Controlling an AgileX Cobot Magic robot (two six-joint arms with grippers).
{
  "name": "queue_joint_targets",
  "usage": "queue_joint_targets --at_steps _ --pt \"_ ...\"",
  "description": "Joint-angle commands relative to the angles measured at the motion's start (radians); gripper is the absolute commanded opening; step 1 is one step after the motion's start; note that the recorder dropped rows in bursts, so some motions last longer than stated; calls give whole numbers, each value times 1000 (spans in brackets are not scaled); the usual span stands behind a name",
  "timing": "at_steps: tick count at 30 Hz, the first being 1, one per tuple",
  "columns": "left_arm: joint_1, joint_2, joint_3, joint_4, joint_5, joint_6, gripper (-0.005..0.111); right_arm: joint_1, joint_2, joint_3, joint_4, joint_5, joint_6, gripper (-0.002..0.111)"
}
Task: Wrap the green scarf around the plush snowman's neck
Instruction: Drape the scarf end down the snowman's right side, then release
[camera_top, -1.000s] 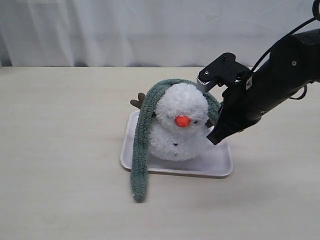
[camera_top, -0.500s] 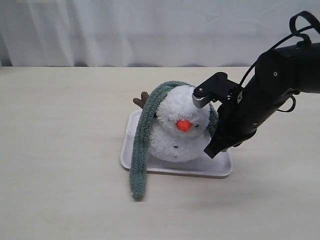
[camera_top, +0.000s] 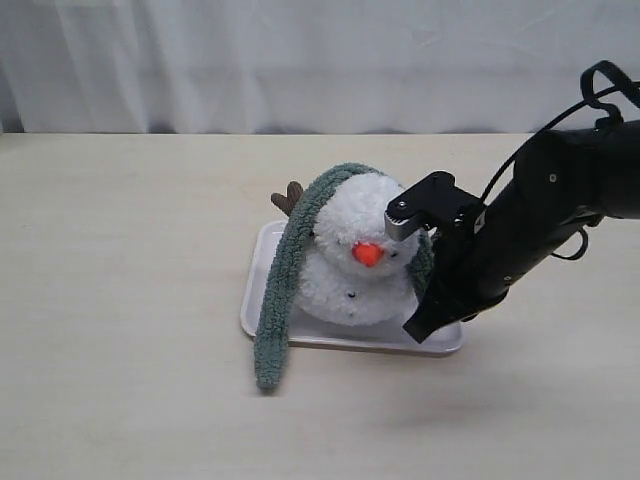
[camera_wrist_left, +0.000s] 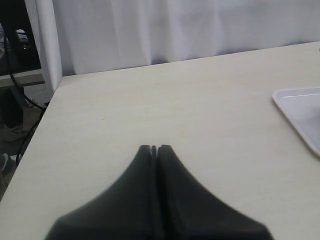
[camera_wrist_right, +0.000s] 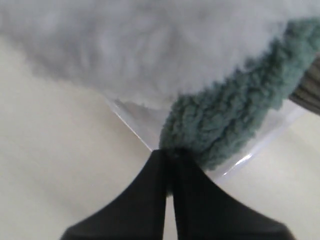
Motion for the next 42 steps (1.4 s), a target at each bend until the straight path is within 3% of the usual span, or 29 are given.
queue_joint_targets --at_steps 1,14,17,23,25,29,36,38,42 --pt "-8 -1 2 -1 -14 -4 0 -4 2 26 17 11 -9 4" --pt "-8 -1 2 -1 -14 -4 0 -4 2 45 11 35 -15 6" --pt "-8 -1 2 -1 -14 -4 0 -4 -25 23 2 88 -15 20" --pt "-8 -1 2 -1 -14 -4 0 -4 -81 1 2 82 6 62" --pt "-8 -1 2 -1 -14 -4 0 -4 -89 1 -35 27 62 68" --pt "-8 -1 2 -1 -14 -4 0 -4 -76 1 -159 -83 233 68" --pt "-8 -1 2 -1 -14 -4 0 -4 18 1 -140 -117 206 54" --pt "-8 -1 2 -1 -14 -4 0 -4 33 1 -120 -139 205 47" --pt "-8 -1 2 -1 -14 -4 0 -4 36 1 -99 -154 191 16"
